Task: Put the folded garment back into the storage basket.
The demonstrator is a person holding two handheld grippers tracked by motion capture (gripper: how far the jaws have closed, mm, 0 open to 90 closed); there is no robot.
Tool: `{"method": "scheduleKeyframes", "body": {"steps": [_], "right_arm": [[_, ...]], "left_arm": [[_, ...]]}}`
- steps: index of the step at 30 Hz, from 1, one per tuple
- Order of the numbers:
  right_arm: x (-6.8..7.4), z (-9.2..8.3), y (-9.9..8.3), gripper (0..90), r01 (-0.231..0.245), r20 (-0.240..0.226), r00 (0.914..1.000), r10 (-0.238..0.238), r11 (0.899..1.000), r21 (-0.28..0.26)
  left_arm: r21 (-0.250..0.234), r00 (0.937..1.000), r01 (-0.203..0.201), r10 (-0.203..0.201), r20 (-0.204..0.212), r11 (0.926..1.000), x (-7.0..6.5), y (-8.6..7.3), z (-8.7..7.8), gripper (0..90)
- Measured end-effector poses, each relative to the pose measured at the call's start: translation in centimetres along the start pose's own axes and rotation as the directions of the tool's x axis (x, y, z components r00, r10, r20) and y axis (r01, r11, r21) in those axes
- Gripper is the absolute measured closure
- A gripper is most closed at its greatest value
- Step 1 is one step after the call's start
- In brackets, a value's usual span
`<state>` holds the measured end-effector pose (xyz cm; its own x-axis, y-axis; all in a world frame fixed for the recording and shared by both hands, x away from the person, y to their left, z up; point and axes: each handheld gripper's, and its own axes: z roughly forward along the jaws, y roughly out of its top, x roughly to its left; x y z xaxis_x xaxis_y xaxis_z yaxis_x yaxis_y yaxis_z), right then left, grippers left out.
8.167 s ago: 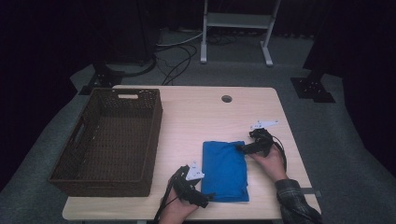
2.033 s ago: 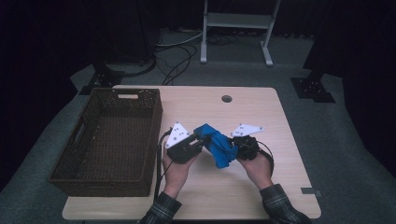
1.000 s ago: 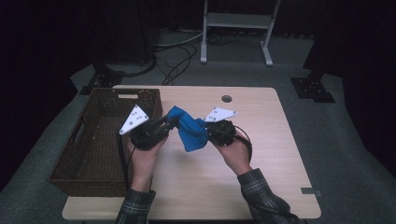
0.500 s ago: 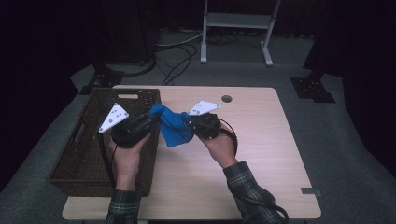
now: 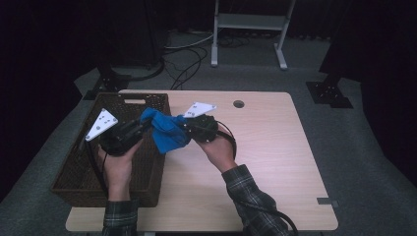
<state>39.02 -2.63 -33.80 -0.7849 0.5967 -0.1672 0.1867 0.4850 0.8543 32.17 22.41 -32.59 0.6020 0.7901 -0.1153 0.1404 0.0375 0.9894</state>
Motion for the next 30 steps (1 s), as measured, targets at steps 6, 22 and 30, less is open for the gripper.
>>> {"method": "scheduleKeyframes", "body": {"steps": [6, 22, 30], "right_arm": [[0.7, 1.5, 0.9, 79.0, 0.007, -0.025, 0.9997, -0.007, 1.0, -0.008], [2.6, 5.6, 3.6, 79.0, 0.029, -0.08, 0.9963, -0.031, 0.999, -0.02], [3.4, 7.2, 4.4, 79.0, 0.032, -0.098, 0.9946, -0.034, 0.999, -0.019]], "left_arm": [[-0.011, 0.9995, 0.016, -0.017, -0.028, 0.9998, 1.3, -0.1, -1.2, 78.1], [-0.007, 0.9939, 0.003, -0.004, -0.11, 1.0, 4.3, -0.7, -4.1, 78.1], [-0.018, 0.9886, 0.014, -0.016, -0.149, 0.9997, 5.7, -1.0, -5.6, 78.2]]}}
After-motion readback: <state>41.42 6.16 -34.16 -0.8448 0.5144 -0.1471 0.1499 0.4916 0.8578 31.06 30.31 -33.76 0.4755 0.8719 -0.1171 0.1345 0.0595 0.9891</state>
